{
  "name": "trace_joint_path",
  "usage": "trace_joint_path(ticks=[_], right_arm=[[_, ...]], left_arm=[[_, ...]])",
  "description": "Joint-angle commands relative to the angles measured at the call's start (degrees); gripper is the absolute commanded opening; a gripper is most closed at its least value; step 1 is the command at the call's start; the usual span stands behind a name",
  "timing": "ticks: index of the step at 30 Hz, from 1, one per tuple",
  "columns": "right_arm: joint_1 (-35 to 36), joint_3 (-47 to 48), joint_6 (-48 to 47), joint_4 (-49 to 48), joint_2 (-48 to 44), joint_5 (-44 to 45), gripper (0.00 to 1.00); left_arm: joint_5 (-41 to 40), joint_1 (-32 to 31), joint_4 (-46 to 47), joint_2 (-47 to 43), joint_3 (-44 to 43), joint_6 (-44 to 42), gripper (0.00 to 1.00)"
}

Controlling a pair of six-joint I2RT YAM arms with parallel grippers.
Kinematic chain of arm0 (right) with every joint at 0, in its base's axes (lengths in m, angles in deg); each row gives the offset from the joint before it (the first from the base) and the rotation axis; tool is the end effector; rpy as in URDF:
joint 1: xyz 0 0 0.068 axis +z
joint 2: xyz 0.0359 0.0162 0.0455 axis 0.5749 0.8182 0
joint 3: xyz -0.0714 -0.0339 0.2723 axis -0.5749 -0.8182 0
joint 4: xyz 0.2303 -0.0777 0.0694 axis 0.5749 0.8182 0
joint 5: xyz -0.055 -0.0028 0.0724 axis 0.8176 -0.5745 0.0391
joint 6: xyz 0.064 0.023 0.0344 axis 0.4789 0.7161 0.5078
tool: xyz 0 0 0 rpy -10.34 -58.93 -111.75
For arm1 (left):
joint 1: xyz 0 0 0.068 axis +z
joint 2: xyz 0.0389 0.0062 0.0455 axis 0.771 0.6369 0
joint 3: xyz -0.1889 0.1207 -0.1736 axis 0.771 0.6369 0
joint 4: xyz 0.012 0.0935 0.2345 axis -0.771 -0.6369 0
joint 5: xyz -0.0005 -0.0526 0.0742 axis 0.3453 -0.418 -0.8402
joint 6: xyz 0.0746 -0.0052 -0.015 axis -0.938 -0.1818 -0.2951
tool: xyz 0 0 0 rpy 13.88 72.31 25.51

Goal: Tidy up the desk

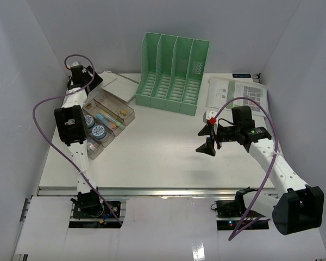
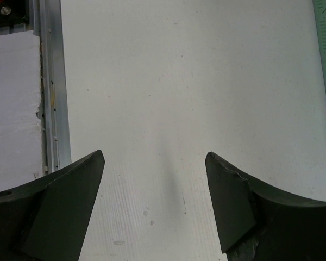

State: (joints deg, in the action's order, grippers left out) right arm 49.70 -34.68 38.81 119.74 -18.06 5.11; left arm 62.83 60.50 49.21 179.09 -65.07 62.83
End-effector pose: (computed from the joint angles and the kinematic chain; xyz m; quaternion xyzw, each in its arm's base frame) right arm 0.2017 0.1068 0.2824 -0.5475 0.6349 0.3249 0.4377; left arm 0.5804 0.0964 0.1806 -0.2763 0.8289 -0.1276 0.4693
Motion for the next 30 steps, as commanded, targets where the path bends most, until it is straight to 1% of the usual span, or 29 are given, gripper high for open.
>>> trace_joint_path(ticks=[1, 2, 3, 5, 7, 12, 13, 14, 16, 18, 22, 25, 28, 30], right_arm=[[-0.7, 1.0, 0.1, -1.4, -1.1, -0.8, 0.81], [-0.8, 1.0, 0.1, -1.3, -1.1, -0.8, 0.81], [-0.9, 1.0, 0.1, -1.3, -1.1, -0.8, 0.81], [-1.2, 1.0, 0.2, -1.3, -1.2, -0.8, 0.81], [-1.5, 1.0, 0.2, -1.3, -1.3, -0.8, 0.81], [-1.8, 1.0, 0.3, -1.2, -1.5, -0.8, 0.81], [-1.9, 1.0, 0.2, -1.3, -1.6, -0.9, 0.81], [-1.9, 1.0, 0.2, -1.3, -1.7, -0.9, 0.81], [-2.2, 1.0, 0.2, -1.3, -1.8, -1.2, 0.80], [-2.6, 0.8, 0.2, -1.3, -2.1, -1.6, 0.80], [-3.2, 0.8, 0.4, -1.3, -2.3, -2.0, 0.80], [-3.6, 0.7, 0.4, -1.3, -2.4, -2.1, 0.80], [-3.8, 0.6, 0.4, -1.4, -2.5, -2.1, 0.80], [-4.2, 0.6, 0.2, -1.3, -2.6, -2.2, 0.80]], left_arm=[[2.4, -0.2, 0.3, 2.4, -6.2, 2.9, 0.87], [3.3, -0.2, 0.0, 3.5, -7.5, 3.9, 0.86], [4.5, -0.2, -0.1, 4.5, -8.9, 5.3, 0.83], [7.5, -0.2, -0.2, 6.8, -11.5, 7.4, 0.69], [8.5, -0.1, -0.1, 8.2, -12.4, 9.3, 0.59], [10.7, 0.3, 2.0, 8.8, -12.6, 11.4, 0.44], [11.3, 0.5, 2.3, 8.6, -12.5, 11.7, 0.39], [12.0, 0.6, 2.7, 8.3, -12.4, 12.1, 0.31], [13.5, 1.0, 3.8, 7.4, -12.2, 12.8, 0.19], [15.2, 1.4, 5.8, 5.7, -11.3, 13.7, 0.11], [17.3, 1.7, 11.2, 2.0, -8.7, 15.6, 0.09], [19.0, 1.7, 15.7, -1.5, -6.8, 17.8, 0.04], [20.1, 1.7, 18.4, -4.3, -5.4, 20.2, 0.00], [20.9, 1.7, 19.1, -5.9, -4.9, 20.7, 0.00]])
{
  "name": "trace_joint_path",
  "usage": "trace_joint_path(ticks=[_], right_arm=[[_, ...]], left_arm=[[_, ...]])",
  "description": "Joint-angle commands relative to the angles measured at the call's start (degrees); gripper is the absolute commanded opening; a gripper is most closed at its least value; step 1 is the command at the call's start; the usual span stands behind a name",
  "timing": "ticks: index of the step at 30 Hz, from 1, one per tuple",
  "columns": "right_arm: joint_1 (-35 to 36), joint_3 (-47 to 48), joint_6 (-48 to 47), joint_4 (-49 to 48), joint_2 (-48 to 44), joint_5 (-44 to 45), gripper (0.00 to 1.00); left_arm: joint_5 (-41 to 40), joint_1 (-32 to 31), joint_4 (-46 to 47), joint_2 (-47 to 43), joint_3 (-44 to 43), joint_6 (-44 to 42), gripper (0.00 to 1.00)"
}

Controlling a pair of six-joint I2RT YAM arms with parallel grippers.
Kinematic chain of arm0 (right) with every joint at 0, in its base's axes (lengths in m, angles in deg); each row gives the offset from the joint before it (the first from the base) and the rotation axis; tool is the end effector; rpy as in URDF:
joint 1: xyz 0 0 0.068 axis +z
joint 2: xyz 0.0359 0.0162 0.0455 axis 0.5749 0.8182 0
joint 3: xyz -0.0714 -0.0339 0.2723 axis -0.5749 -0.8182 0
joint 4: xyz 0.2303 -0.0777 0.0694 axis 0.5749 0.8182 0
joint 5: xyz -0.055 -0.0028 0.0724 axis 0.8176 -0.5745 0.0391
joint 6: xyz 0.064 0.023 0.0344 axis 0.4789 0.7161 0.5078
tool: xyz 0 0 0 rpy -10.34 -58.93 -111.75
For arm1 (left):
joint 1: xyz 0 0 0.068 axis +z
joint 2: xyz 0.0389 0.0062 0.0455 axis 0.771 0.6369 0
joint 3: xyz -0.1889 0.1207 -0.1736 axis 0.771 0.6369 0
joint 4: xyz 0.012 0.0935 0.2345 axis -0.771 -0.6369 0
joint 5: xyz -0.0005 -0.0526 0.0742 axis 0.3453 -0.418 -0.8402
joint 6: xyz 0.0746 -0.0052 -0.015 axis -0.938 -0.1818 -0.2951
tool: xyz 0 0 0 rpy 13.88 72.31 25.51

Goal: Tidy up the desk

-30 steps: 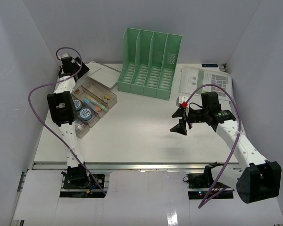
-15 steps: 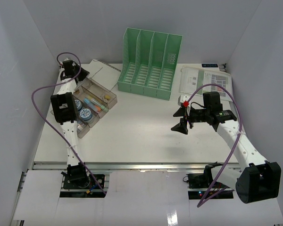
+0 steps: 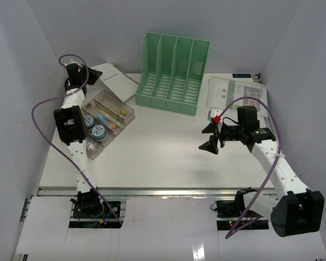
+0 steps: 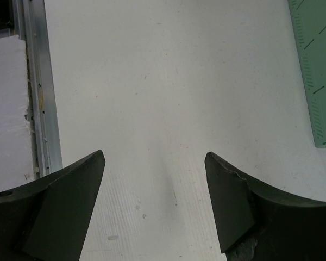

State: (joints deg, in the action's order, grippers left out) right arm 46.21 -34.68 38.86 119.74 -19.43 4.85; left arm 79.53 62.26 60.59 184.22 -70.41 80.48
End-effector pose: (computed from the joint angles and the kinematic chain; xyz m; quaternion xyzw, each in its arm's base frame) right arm 0.2036 0.0937 0.2874 -0.5305 0.6443 0.3088 0.4562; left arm 0.6035 0.1011 0.1886 -0.3029 0.7545 -0.3248 0.4833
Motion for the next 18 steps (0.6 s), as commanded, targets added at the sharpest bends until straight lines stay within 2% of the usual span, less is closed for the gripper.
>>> trace_joint_path(ticks=[1, 10, 16, 18], right_arm=[[-0.8, 0.5, 0.2, -1.4, -1.2, -1.9, 0.80], [-1.8, 0.2, 0.2, -1.7, -1.3, -2.0, 0.80], [-2.4, -0.2, 0.3, -2.0, -1.1, -1.8, 0.80], [-2.4, -0.3, 0.3, -2.1, -1.1, -1.6, 0.80]], left_arm=[[4.4, 0.0, 7.9, -12.2, 0.7, 2.6, 0.00], [4.0, -0.1, 9.3, -24.5, 8.2, -2.5, 0.00], [2.7, -2.1, 11.3, -39.2, 19.3, -10.1, 0.00], [2.8, -3.0, 11.2, -41.5, 21.8, -12.5, 0.00]])
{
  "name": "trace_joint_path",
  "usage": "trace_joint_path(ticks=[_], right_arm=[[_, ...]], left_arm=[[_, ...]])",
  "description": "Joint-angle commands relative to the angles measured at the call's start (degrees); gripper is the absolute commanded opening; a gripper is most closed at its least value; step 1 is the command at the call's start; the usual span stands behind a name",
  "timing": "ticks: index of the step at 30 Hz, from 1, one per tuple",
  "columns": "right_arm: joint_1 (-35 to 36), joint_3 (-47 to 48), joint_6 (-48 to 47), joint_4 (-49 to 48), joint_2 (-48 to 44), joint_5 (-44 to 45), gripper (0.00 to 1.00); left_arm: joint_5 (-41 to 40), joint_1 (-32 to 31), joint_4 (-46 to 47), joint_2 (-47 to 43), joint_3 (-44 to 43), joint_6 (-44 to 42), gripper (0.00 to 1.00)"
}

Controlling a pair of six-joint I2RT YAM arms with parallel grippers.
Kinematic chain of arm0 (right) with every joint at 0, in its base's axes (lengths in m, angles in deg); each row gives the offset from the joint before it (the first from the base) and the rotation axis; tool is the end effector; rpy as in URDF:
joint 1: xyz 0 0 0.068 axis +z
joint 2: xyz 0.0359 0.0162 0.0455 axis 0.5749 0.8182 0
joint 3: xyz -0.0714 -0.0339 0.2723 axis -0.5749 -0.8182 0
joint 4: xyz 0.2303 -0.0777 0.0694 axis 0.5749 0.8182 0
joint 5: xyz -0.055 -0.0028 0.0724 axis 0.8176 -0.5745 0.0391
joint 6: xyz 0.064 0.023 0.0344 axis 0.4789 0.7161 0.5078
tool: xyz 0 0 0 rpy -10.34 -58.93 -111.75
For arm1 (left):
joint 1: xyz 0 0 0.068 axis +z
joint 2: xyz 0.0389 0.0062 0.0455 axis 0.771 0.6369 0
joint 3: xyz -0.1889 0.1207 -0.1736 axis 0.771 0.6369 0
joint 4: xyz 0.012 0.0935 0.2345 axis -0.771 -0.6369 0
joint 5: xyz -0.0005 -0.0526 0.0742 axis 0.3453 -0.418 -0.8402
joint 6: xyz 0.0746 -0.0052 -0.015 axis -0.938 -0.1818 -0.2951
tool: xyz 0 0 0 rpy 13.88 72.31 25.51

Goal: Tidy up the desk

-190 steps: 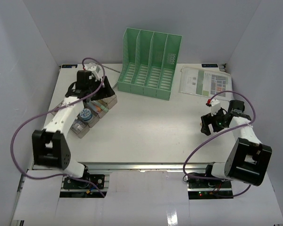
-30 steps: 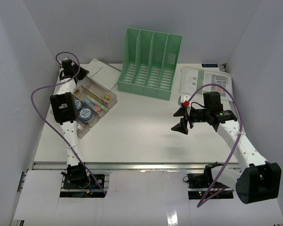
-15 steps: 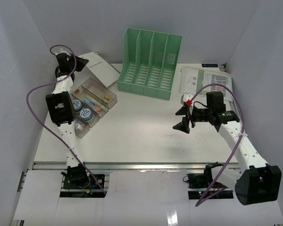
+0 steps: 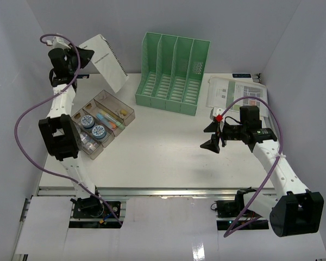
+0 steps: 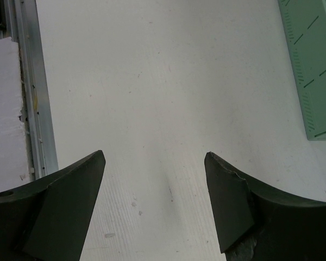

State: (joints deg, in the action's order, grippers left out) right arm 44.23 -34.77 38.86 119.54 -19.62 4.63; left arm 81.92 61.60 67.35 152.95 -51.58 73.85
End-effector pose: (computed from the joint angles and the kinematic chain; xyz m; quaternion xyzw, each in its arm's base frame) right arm 0.2061 0.0866 0.2879 -0.5201 0.6510 0.3014 0.4634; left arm 0.5020 0.0714 0.3793 -0.1715 0.6928 -0.3249 0.6205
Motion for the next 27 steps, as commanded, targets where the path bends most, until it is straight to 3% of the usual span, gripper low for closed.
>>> trace_joint_path(ticks=[1, 6, 10, 18, 27], right_arm=[[-0.5, -0.3, 0.3, -2.0, -0.8, -1.4, 0.80], [-0.9, -0.6, 0.6, -2.6, -0.7, -1.2, 0.80], [-1.3, -0.7, 0.8, -2.8, -0.7, -1.1, 0.80], [-1.9, -0.8, 0.8, -2.8, -1.1, -1.3, 0.80], [-2.3, -0.8, 0.7, -2.8, -1.3, -1.0, 0.80]], left_arm=[[0.7, -3.1, 4.2, -12.2, 3.8, -7.6, 0.00], [2.2, -7.1, 3.4, -18.6, 5.6, -13.5, 0.00], [4.0, -9.5, 4.0, -18.6, 4.7, -15.1, 0.00], [0.6, -15.9, 1.1, -11.8, -3.7, -19.3, 0.00], [-2.6, -18.1, -0.7, -2.0, -12.3, -23.2, 0.00]])
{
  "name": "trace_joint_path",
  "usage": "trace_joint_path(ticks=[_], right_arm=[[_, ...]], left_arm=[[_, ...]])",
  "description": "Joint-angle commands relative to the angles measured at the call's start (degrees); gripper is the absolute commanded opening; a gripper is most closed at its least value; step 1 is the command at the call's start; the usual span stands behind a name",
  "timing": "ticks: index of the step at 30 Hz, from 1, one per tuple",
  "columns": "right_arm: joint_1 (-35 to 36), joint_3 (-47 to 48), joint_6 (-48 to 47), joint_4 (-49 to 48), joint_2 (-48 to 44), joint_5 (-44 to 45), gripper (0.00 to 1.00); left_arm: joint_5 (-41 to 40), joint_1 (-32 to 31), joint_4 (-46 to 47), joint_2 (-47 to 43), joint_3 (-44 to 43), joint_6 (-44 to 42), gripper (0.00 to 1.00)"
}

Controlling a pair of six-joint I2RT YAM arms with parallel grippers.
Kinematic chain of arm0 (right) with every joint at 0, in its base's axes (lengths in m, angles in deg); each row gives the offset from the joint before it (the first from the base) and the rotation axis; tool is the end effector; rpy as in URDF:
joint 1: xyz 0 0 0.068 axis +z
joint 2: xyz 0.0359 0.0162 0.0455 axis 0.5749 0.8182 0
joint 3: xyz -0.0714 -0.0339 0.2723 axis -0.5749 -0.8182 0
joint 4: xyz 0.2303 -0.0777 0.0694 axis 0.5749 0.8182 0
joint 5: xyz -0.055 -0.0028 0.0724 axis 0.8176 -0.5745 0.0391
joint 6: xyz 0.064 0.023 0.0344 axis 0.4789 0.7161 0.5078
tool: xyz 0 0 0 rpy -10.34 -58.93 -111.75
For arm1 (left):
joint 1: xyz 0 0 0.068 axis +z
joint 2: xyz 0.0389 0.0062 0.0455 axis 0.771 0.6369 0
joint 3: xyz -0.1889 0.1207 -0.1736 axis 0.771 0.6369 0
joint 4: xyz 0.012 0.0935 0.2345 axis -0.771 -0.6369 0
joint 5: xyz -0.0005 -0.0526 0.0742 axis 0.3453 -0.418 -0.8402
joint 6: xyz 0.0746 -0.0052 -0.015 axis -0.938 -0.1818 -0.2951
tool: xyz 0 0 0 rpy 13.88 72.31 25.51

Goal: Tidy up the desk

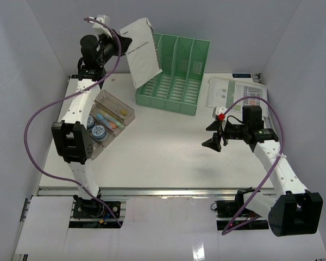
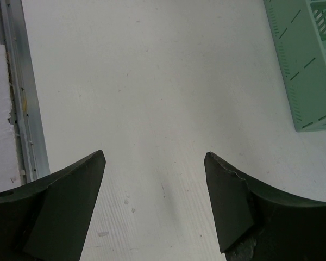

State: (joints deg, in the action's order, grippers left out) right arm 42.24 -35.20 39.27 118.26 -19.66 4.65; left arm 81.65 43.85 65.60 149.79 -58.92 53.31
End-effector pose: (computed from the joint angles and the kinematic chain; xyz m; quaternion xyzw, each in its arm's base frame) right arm 0.2100 0.0795 0.2875 -0.5082 0.6579 0.2916 0.4731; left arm 0.4778 -0.0822 0.4492 0.0812 0.6585 -0.3087 0.6815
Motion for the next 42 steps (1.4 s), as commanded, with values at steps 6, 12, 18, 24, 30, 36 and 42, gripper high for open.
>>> trace_joint_path(ticks=[6, 12, 18, 24, 30, 36, 42], right_arm=[[-0.4, -0.4, 0.2, -1.6, -1.2, -0.7, 0.80], [-0.4, -0.5, 0.2, -1.7, -1.2, -0.7, 0.80], [-0.5, -0.6, 0.2, -1.8, -1.1, -0.5, 0.80], [-0.6, -0.6, 0.2, -1.8, -1.0, -0.2, 0.80], [-0.8, -0.9, 0.3, -2.0, -0.9, -0.5, 0.80], [-0.9, -1.2, 0.6, -2.5, -0.8, -0.5, 0.80], [-1.3, -1.5, 0.9, -3.0, -0.4, -0.3, 0.80]], left_arm=[[-4.6, -1.5, 0.9, 3.9, -5.7, -5.1, 0.00], [-7.0, -2.3, 0.9, 4.4, -5.9, -8.1, 0.00], [-5.0, -3.9, 2.2, 7.2, -5.6, -8.2, 0.00], [-4.8, -6.2, 9.3, 10.8, -4.1, -8.1, 0.00], [-8.2, -7.8, 20.9, 11.7, 2.6, -11.5, 0.00], [-9.1, -8.1, 32.3, 10.6, 12.8, -12.4, 0.00], [-10.1, -8.1, 36.2, 8.5, 19.9, -14.0, 0.00]])
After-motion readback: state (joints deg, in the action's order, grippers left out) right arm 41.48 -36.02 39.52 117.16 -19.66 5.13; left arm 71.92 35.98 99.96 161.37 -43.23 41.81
